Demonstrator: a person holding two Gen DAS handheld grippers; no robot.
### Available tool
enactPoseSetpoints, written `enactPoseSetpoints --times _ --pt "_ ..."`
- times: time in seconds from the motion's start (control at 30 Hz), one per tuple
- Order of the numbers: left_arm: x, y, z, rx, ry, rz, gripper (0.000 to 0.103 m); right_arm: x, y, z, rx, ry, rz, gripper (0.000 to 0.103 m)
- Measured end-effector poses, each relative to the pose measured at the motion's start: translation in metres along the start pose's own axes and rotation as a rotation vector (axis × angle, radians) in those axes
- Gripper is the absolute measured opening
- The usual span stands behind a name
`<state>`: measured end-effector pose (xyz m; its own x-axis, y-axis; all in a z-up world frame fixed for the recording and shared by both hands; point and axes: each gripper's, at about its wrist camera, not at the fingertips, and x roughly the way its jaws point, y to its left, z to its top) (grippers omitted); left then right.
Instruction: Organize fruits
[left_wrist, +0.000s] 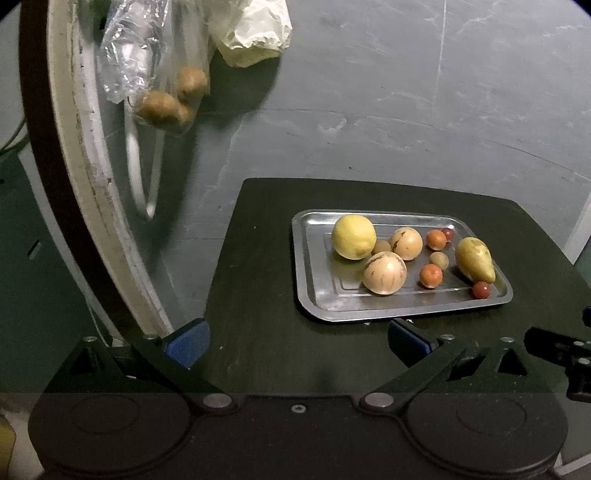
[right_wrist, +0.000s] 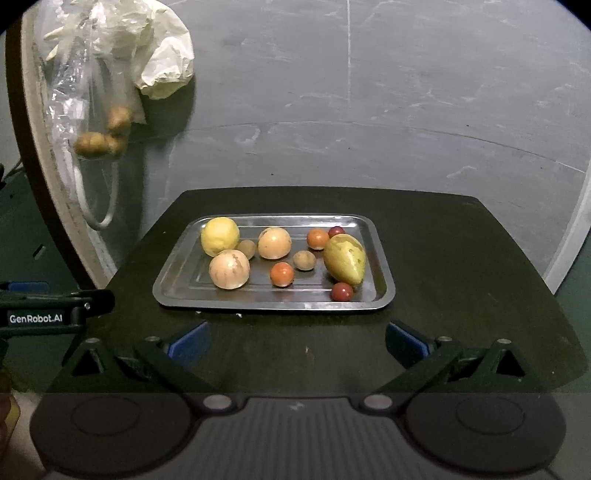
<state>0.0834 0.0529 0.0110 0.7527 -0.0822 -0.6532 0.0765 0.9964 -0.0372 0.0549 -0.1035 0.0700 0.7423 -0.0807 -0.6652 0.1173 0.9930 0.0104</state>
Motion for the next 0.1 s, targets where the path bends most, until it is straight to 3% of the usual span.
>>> enactPoseSetpoints --times 0.1 --pt "0.003 0.0032 0.001 0.007 0.002 -0.015 0.102 -0.0001 0.0023 -0.0003 0.007 0.001 -0.014 0.103"
